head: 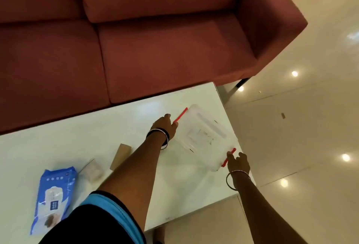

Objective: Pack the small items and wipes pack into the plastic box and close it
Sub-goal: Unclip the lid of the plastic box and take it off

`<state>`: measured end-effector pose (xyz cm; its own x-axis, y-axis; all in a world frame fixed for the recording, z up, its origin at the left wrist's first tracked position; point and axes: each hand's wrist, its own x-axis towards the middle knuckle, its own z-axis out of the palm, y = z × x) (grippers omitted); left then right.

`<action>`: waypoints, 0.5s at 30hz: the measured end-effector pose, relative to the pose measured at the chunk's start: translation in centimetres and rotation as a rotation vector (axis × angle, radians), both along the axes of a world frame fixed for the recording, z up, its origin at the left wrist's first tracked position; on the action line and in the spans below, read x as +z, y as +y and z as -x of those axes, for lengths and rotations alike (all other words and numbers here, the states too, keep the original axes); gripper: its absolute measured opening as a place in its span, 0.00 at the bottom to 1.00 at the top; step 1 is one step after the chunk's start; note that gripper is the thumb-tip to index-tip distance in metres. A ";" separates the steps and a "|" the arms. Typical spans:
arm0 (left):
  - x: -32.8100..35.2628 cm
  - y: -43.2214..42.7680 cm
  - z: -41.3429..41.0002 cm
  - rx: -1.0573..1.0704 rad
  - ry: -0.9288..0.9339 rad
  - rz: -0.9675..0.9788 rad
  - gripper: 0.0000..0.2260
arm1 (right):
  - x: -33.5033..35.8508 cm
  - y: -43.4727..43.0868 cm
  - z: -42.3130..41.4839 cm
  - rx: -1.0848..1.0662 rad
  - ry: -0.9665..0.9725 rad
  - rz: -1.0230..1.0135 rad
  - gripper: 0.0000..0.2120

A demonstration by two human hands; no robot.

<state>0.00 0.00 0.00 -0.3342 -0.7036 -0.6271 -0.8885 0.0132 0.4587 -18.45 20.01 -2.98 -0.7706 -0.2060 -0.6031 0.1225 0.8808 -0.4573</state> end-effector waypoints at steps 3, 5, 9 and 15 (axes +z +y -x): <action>-2.4 0.0 1.8 0.061 0.035 -0.071 0.26 | -2.5 0.3 0.2 -0.068 -0.060 0.037 0.28; -3.8 0.2 2.5 0.093 0.056 -0.109 0.25 | -4.2 0.6 -0.1 -0.068 -0.057 0.079 0.23; -6.3 0.6 3.6 0.173 0.120 -0.059 0.21 | -6.7 0.2 0.0 -0.059 0.031 0.081 0.18; -7.4 3.3 2.8 0.340 0.239 -0.084 0.14 | -7.5 2.4 0.4 -0.163 0.121 0.103 0.21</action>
